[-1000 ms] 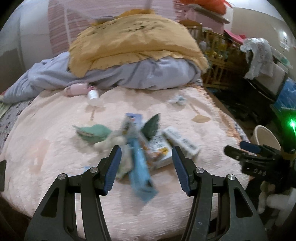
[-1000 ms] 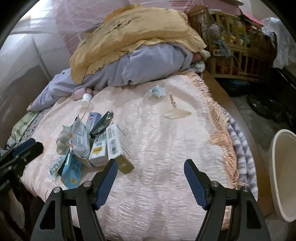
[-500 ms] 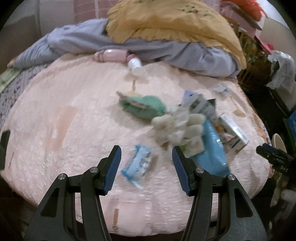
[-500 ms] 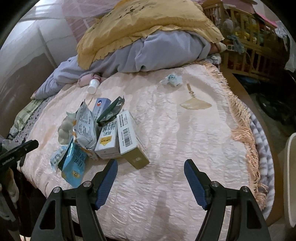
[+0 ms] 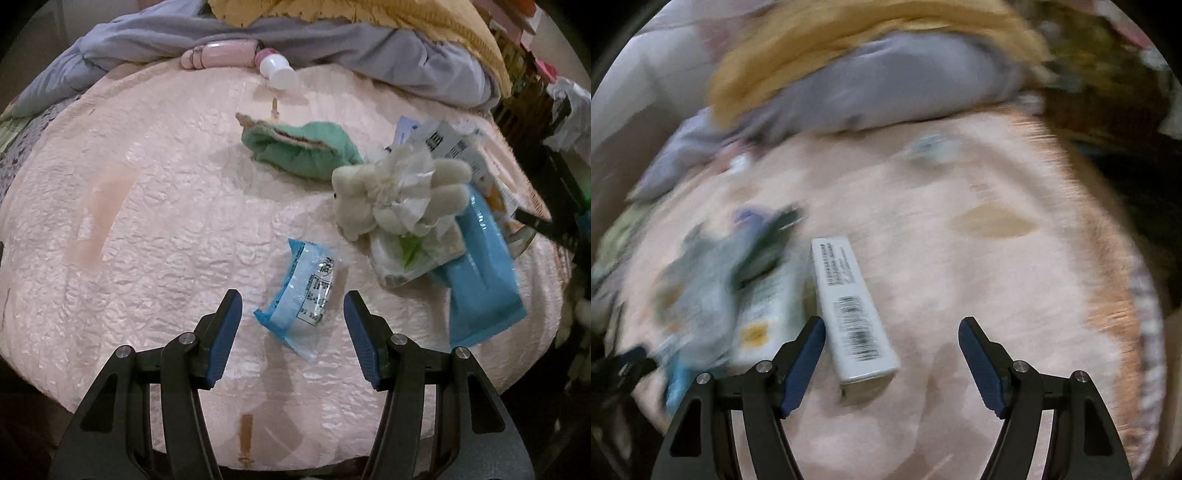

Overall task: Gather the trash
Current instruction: 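Grasp the blue snack wrapper with left tool while right tool grasps blue bag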

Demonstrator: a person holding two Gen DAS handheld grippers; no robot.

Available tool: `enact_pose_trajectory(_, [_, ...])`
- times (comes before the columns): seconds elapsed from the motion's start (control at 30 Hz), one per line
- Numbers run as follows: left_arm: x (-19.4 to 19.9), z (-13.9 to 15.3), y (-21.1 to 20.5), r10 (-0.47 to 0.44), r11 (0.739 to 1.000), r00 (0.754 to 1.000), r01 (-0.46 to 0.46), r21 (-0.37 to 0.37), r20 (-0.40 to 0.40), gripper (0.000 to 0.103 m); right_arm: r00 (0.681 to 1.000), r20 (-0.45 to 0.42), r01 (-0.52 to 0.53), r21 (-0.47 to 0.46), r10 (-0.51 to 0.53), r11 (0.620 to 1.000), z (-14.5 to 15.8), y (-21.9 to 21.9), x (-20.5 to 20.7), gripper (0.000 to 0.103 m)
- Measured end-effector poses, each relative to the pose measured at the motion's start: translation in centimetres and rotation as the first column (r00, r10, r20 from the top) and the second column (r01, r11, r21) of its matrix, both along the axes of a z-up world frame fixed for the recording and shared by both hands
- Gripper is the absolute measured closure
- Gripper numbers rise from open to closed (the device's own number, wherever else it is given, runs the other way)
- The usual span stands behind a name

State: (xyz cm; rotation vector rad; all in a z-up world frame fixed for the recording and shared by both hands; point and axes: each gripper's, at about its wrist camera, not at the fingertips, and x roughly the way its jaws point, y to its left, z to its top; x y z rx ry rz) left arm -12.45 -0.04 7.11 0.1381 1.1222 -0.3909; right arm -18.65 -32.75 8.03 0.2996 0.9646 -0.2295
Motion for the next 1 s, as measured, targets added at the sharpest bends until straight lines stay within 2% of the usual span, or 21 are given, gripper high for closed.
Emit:
enact_pose_trajectory(0.07, [0.6,-0.6,-0.4,-0.012,1.0,1.0,0.012,0.017,-0.006,0.047,0.999,0.012,0.03,0.047,-0.031,0.998,0.4,-1.2,-0.4,0.031])
enact_pose_trajectory(0.13, [1.0,-1.3,-0.9,-0.025,0.999,1.0,0.025,0.042,-0.006,0.047,0.999,0.036,0.015,0.099,-0.018,0.995,1.0,-1.1,-1.1,0.031])
enact_pose_trajectory(0.23, [1.8,-2.3,-1.4,-0.03,0.997,1.0,0.03,0.065,-0.008,0.047,0.996,0.068,-0.069,0.147,0.06,0.987,2.2,0.9,-2.1,0.031])
enact_pose_trajectory(0.3, [2.2,-2.9,-1.6,-0.034,0.998,0.999,0.035,0.06,-0.017,0.048,0.986,0.091,-0.154,0.199,0.139,0.968,3.1,2.9,-2.8,0.031])
enact_pose_trajectory(0.4, [2.7,-3.3,-1.2,-0.027,0.999,0.999,0.028,0.036,-0.034,0.072,0.967,0.109,-0.25,0.232,0.23,0.94,4.0,5.7,-3.2,0.031])
enact_pose_trajectory(0.43, [2.7,-3.3,-1.2,-0.025,0.999,0.999,0.026,0.033,-0.034,0.076,0.96,0.112,-0.278,0.241,0.258,0.93,4.1,6.6,-3.5,0.031])
enact_pose_trajectory(0.6, [2.3,-1.7,0.0,-0.009,0.999,1.0,0.009,-0.033,-0.01,0.077,0.918,0.094,-0.395,0.295,0.385,0.87,3.3,11.4,-3.1,0.031])
enact_pose_trajectory(0.7, [1.8,-0.5,0.2,-0.006,0.999,1.0,0.007,-0.053,0.01,0.077,0.908,0.08,-0.415,0.29,0.411,0.862,2.3,13.5,-1.9,0.031])
enact_pose_trajectory(0.8, [1.2,0.0,-0.2,-0.016,0.997,1.0,0.017,-0.07,0.015,0.077,0.899,0.083,-0.436,0.279,0.431,0.856,1.4,15.3,-0.3,0.048])
enact_pose_trajectory(0.9, [0.8,0.2,-0.4,-0.025,0.997,1.0,0.026,-0.072,0.016,0.077,0.89,0.068,-0.453,0.235,0.45,0.86,0.4,16.5,1.0,0.073])
enact_pose_trajectory(0.97, [0.5,0.2,-0.5,-0.024,0.997,1.0,0.025,-0.07,0.018,0.077,0.895,0.068,-0.444,0.236,0.441,0.864,-0.1,16.0,1.5,0.081])
enact_pose_trajectory(1.0, [0.4,0.3,-0.5,-0.023,0.997,1.0,0.024,-0.073,0.018,0.077,0.896,0.076,-0.441,0.238,0.437,0.865,0.0,15.5,1.1,0.081])
